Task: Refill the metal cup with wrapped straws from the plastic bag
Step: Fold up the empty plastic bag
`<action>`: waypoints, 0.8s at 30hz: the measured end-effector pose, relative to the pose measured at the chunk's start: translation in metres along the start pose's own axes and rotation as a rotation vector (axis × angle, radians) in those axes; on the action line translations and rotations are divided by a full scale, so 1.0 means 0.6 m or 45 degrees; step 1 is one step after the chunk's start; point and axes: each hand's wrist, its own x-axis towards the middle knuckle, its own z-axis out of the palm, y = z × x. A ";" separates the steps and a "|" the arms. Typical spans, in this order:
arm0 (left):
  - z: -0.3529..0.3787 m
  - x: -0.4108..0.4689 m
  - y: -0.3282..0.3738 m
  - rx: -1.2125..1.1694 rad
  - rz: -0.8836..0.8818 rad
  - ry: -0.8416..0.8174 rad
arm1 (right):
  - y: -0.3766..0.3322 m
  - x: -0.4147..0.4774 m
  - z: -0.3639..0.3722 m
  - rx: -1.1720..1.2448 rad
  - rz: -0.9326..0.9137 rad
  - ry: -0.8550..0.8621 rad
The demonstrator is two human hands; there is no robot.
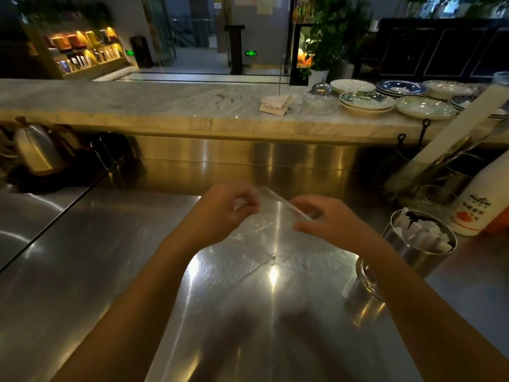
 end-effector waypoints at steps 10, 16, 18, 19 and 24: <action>-0.040 0.020 -0.060 -0.813 -0.392 0.538 | 0.020 -0.009 -0.027 0.575 0.000 0.268; 0.051 -0.005 -0.082 -1.079 -0.587 -0.034 | 0.031 -0.016 -0.024 0.761 0.061 0.314; 0.069 -0.005 -0.081 -1.011 -0.555 -0.010 | 0.035 -0.018 -0.021 0.765 0.091 0.301; 0.074 -0.004 -0.081 -0.970 -0.549 0.032 | 0.038 -0.018 -0.021 0.771 0.109 0.299; 0.071 0.001 -0.079 -1.075 -0.584 0.192 | 0.051 -0.026 -0.026 0.844 0.235 0.240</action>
